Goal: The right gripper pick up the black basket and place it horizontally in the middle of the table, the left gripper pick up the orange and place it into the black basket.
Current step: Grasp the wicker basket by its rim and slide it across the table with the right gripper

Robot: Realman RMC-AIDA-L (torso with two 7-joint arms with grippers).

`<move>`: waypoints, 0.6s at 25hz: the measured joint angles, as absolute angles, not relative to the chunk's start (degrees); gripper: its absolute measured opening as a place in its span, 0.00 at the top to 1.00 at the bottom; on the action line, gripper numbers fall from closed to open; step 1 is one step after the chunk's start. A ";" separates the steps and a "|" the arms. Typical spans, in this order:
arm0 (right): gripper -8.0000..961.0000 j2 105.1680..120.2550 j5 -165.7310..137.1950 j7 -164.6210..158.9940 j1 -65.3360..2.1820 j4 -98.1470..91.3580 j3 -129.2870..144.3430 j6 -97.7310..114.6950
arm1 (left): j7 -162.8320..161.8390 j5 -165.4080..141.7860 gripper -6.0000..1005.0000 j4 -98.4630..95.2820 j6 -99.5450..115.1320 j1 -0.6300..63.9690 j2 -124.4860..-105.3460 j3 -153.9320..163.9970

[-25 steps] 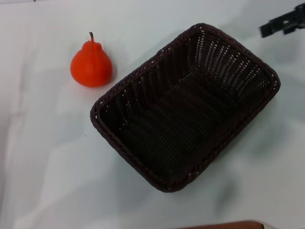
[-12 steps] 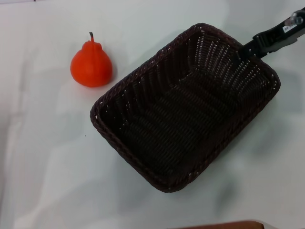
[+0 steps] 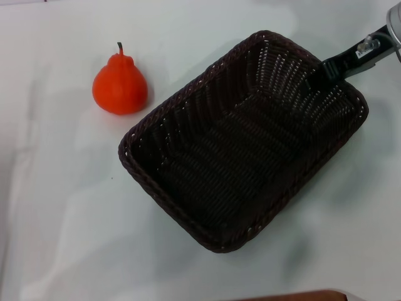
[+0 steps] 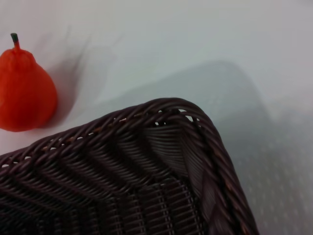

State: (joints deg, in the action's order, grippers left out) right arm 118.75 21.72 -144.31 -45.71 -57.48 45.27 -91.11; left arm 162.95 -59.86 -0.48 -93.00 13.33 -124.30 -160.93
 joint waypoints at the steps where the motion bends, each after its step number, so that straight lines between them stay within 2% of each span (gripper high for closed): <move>1: 0.33 118.80 21.71 -144.29 -45.64 -57.66 45.30 -90.97 | 162.95 -59.85 0.11 -0.50 -92.97 13.36 -124.32 -160.92; 5: 0.54 119.04 21.71 -144.38 -45.33 -58.99 45.41 -90.35 | 162.95 -59.86 0.11 -0.60 -92.63 13.37 -124.36 -160.87; 11: 0.75 119.10 21.72 -144.78 -45.15 -59.66 45.68 -90.11 | 162.95 -59.86 0.11 -0.62 -92.18 13.13 -124.37 -160.94; 15: 0.77 119.19 22.01 -145.82 -44.73 -60.69 45.40 -90.28 | 162.94 -59.85 0.11 -0.47 -92.36 12.96 -124.37 -160.92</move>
State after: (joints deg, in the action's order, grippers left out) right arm 119.19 22.01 -145.82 -44.73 -60.69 45.40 -90.28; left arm 162.95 -59.85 -0.47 -92.36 12.96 -124.37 -160.92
